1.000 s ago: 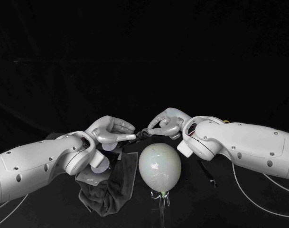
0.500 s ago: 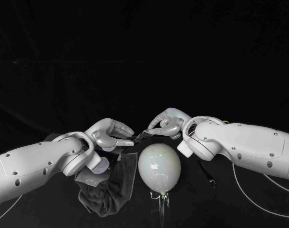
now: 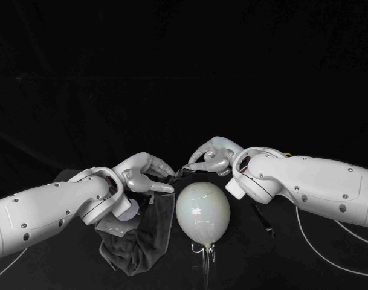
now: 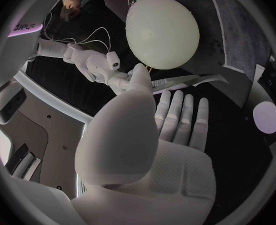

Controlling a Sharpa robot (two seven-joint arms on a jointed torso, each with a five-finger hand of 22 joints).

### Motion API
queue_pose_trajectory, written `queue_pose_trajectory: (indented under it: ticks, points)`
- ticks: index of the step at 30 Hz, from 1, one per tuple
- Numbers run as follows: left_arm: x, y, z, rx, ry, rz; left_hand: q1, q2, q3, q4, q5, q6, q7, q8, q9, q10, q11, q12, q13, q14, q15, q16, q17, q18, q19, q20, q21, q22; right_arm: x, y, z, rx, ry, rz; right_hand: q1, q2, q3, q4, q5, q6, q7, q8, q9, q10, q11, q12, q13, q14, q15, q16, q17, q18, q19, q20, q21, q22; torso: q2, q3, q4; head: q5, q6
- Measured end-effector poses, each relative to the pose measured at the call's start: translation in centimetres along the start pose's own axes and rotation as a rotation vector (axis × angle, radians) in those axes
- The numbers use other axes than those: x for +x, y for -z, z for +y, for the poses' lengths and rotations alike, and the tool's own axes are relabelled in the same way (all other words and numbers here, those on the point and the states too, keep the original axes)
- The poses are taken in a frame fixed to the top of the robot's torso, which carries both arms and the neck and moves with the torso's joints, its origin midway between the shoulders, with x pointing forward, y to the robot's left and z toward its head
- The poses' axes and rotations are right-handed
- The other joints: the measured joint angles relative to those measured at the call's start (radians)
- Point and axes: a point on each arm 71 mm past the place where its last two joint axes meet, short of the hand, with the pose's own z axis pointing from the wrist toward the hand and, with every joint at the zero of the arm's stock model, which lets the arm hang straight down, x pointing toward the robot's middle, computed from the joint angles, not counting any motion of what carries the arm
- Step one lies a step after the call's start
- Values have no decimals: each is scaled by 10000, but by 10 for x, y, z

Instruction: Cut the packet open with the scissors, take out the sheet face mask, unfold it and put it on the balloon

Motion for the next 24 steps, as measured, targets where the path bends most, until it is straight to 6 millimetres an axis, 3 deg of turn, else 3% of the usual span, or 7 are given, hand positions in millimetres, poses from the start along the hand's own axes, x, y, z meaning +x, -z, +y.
queue_pose_trajectory:
  ticks: [4, 7, 12, 14, 18, 24]
  points:
    - [2, -1, -1, 24, -190, 39, -10, 84, -73, -5, 0, 308, 50, 189, 69, 171, -121, 183, 37, 137, -110, 211, 2, -1, 165, 30, 0, 0, 0, 0, 0, 7, 7, -5, -13, -13, 1, 0, 43, -3, 0, -1, 2, -1, 0, -1, -1, -1, 0, 0, 0, -1, -2, 2, -1, -1, -1, -1, 2, -8, 4]
    - [2, -1, -2, 24, -321, -19, 186, 644, 179, -78, 0, 753, 85, 462, 170, 584, -295, 439, 96, 505, -265, 481, 66, -1, 479, 5, 111, 18, 0, 0, 0, 15, 12, -8, -13, -14, 1, 1, 46, -5, 0, -4, 5, -1, 1, -2, -2, -1, 1, -1, -3, 0, -4, 3, -1, -2, -2, 0, 1, -11, 17]
    - [0, -2, -2, 17, -405, -285, 1116, 1855, 960, -140, 0, 1662, -412, 933, 287, 1411, -777, 791, 147, 1377, -702, 995, 209, 13, 1087, -66, 427, 142, 0, 0, 0, 28, 18, -7, -38, -40, 0, 1, 47, -6, 12, -10, 57, -2, 1, 17, -9, -2, 1, -2, -8, 0, -7, 6, -2, -8, -4, 1, -3, -16, 28]
    - [-1, -2, -1, 7, -423, -444, 1485, 2224, 1334, -183, -4, 1947, -525, 1070, 319, 1822, -941, 899, 142, 1750, -845, 1171, 236, 250, 1378, -96, 585, 197, 0, 0, 0, 37, 20, -6, -38, -40, 0, 1, 47, -3, 16, -13, 57, -2, 1, 37, -9, -6, 5, -3, -8, -1, -8, 6, -2, -8, -5, 1, -4, -18, 32]
    - [-3, -2, -1, -4, -444, -717, 1712, 2199, 1789, -196, -40, 2000, -572, 1217, 338, 2485, -1137, 1060, 142, 2466, -1066, 1440, 262, 640, 1974, -206, 1003, 375, 0, 0, 0, 54, 26, 1, -38, -40, 0, 1, 46, 5, 28, -14, 57, -2, 1, 38, -6, -16, 16, -9, -8, -1, -9, 7, -4, -7, -4, 1, -4, -23, 32]
    - [-5, -2, -1, -5, -433, -974, 1773, 2140, 2113, -166, -82, 2026, -606, 1289, 338, 2668, -1232, 1094, 175, 2719, -1179, 1470, 226, 715, 2080, -244, 1241, 518, 0, 1, -1, 80, 76, 12, -38, -41, 40, -40, 44, -9, 42, 40, 57, -3, 2, 38, -1, -16, 16, -31, -6, -1, -11, 8, 40, -3, -4, 1, -7, -26, 24]
